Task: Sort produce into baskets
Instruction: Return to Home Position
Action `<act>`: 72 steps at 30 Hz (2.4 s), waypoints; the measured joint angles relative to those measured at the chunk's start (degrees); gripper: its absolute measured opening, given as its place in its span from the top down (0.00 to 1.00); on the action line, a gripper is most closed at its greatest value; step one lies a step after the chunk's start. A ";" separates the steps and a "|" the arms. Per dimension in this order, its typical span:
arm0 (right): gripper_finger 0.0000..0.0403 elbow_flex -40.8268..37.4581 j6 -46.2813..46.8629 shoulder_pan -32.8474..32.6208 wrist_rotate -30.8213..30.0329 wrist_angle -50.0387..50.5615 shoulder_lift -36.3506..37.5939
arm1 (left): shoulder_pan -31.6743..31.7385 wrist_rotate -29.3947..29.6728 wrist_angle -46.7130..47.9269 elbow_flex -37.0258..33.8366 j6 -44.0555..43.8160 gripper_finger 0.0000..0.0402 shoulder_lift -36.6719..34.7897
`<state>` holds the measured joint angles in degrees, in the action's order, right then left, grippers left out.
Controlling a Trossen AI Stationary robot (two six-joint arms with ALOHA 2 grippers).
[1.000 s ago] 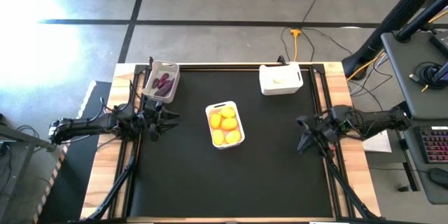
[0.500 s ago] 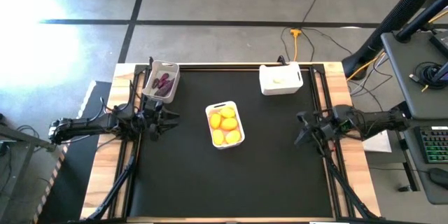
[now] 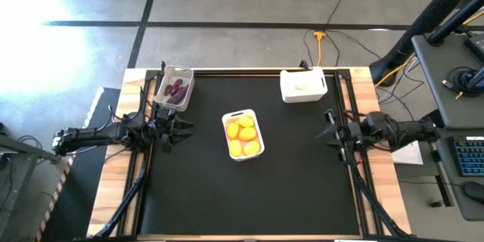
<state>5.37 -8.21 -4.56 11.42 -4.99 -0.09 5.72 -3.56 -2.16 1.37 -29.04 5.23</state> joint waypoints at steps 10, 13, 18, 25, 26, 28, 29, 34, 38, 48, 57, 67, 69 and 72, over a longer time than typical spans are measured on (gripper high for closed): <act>0.83 -0.76 1.66 0.00 -3.47 2.31 -0.01 | 0.01 -0.01 0.01 0.00 0.00 0.46 0.00; 0.83 -0.76 2.91 0.00 -7.62 2.16 0.02 | 0.01 -0.01 0.01 0.00 0.00 0.46 0.00; 0.83 -0.79 4.10 0.00 -9.01 1.70 0.04 | 0.00 -0.01 0.01 0.00 0.00 0.46 0.00; 0.83 -1.26 6.49 -0.02 -9.08 1.63 0.04 | 0.00 -0.01 0.01 0.00 0.00 0.46 0.00; 0.83 -1.28 8.05 -0.02 -9.23 1.52 0.04 | 0.00 -0.01 0.01 0.00 0.00 0.46 0.00; 0.83 -1.29 10.52 -0.04 -10.65 1.16 0.04 | 0.01 -0.01 0.01 0.00 0.00 0.46 0.00; 0.83 -1.29 10.94 -0.04 -11.74 1.04 0.04 | 0.00 -0.01 0.01 0.00 0.00 0.46 0.00; 0.83 -3.33 10.04 -0.33 -12.94 -1.91 0.08 | 0.00 -0.04 0.01 0.00 0.00 0.46 0.00; 0.83 -4.66 8.45 -1.17 -13.68 -2.84 0.08 | 0.00 -0.04 0.03 0.00 0.00 0.46 -0.02; 0.83 -4.68 8.10 -1.95 -15.44 -1.11 0.08 | 0.00 -0.09 0.03 0.00 0.00 0.46 -0.02; 0.83 -4.70 5.81 -1.95 -16.22 3.27 0.08 | 0.01 -0.07 0.01 0.00 0.00 0.46 -0.02; 0.83 -4.70 6.71 -1.95 -15.45 3.71 -0.44 | 0.00 -0.04 0.01 0.00 0.00 0.46 -0.02; 0.83 -4.70 6.71 -1.95 -15.45 3.75 -0.44 | 0.00 -0.04 0.01 0.00 0.00 0.46 -0.02; 0.83 -4.70 6.71 -1.95 -15.45 3.79 -0.44 | 0.02 -0.04 0.03 0.00 0.00 0.46 -0.02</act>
<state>0.67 -1.50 -6.50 -4.03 -1.19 -0.54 5.73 -3.60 -2.13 1.37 -29.04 5.21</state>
